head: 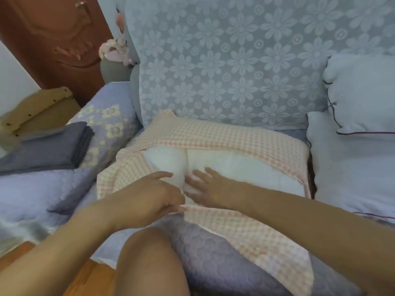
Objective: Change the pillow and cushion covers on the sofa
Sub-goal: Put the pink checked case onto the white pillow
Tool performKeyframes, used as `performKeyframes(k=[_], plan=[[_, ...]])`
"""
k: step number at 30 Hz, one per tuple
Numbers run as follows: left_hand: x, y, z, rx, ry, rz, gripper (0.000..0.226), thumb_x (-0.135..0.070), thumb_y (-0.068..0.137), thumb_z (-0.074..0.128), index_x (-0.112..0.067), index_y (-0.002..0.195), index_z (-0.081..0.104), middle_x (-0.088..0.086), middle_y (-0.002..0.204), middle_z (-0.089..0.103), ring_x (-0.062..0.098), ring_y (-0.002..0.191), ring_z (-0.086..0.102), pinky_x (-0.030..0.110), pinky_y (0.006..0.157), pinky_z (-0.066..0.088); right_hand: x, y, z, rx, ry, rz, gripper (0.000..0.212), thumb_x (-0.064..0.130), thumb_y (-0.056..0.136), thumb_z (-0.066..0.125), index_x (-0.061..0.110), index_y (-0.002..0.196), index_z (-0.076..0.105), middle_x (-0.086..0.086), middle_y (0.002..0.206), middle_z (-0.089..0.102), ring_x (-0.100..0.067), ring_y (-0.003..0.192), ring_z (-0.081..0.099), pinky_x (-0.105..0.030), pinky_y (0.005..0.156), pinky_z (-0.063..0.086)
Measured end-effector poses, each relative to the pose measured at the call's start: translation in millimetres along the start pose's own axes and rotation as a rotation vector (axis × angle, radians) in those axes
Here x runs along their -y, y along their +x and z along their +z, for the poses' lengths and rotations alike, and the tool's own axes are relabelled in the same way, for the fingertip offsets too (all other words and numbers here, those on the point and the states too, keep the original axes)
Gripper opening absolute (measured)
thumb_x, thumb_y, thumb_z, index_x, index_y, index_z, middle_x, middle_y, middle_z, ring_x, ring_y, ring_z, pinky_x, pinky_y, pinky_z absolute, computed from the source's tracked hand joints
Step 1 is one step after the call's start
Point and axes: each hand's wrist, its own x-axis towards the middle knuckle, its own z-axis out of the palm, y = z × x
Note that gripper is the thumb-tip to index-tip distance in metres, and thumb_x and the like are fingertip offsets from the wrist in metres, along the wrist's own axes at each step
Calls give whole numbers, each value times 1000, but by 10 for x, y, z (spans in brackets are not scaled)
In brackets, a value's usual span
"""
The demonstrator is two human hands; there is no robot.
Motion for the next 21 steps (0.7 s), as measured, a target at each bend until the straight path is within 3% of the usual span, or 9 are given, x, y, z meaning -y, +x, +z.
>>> performKeyframes(k=[3, 6, 7, 9, 12, 15, 16, 18, 21], plan=[[-168, 111, -38, -37, -84, 29, 39, -53, 107, 36, -34, 96, 68, -21, 97, 70, -1, 87, 62, 28, 103, 43, 192, -175, 268, 129, 90, -42, 59, 25, 110, 30, 24, 159, -3, 3, 166, -15, -21, 152, -17, -39, 122, 1], [-590, 496, 229, 182, -173, 11, 43, -69, 98, 36, -39, 78, 59, -21, 70, 64, -8, 63, 56, 20, 67, 36, -149, 66, 227, 49, -169, 64, 85, 45, 100, 48, 23, 159, -9, 2, 162, -28, -16, 146, -26, -49, 124, -5], [-769, 536, 297, 218, -165, 68, 36, -54, 103, 48, -35, 73, 55, -14, 67, 59, -2, 59, 52, 20, 65, 32, -297, 222, 214, -6, -253, 97, 92, 54, 94, 51, 22, 160, -5, -4, 165, -21, -23, 150, -21, -54, 123, -4], [-758, 463, 257, -58, -151, 164, 19, -20, 95, 66, -25, 77, 61, -5, 75, 59, 9, 65, 53, 22, 60, 30, -388, 392, 219, -52, -244, 160, 95, 60, 86, 57, 19, 160, 14, -14, 166, 6, -36, 153, 1, -60, 122, 3], [-307, 327, -196, -202, -214, -45, 11, -33, 99, 59, -29, 97, 69, -22, 92, 67, -4, 78, 52, 7, 71, 31, -215, 261, 465, -115, 228, 125, 78, 64, 93, 51, 30, 158, 25, 5, 165, 12, -23, 154, 0, -52, 125, 5], [-24, 387, -202, 134, -339, -190, 26, -37, 106, 50, -28, 89, 67, -18, 84, 66, 1, 76, 57, 28, 78, 48, 32, -51, 381, -60, 835, 268, 125, 104, 60, 24, 26, 158, 24, 9, 164, 19, -14, 152, 18, -38, 125, 12], [-33, 420, -145, 148, -362, -209, 28, -36, 106, 49, -29, 84, 65, -14, 82, 65, 4, 75, 57, 31, 77, 48, 83, -197, 202, -66, 993, 240, 112, 98, 72, 25, 22, 154, 36, 6, 158, 36, -12, 146, 33, -35, 123, 21], [-40, 420, -27, 38, -402, -259, 32, -32, 107, 47, -34, 76, 56, -14, 80, 58, 4, 77, 53, 24, 74, 43, 46, -541, -198, -25, 1055, 147, 48, 60, 103, 34, 32, 123, 67, 18, 124, 64, -2, 114, 59, -31, 107, 41], [-14, 442, 57, -212, -244, -393, 33, -30, 108, 41, -32, 76, 45, -13, 83, 49, 4, 78, 46, 29, 73, 37, -159, -1106, -408, -17, 907, 200, 50, 68, 97, 37, 28, 93, 67, 22, 97, 60, -3, 87, 56, -24, 87, 41]])
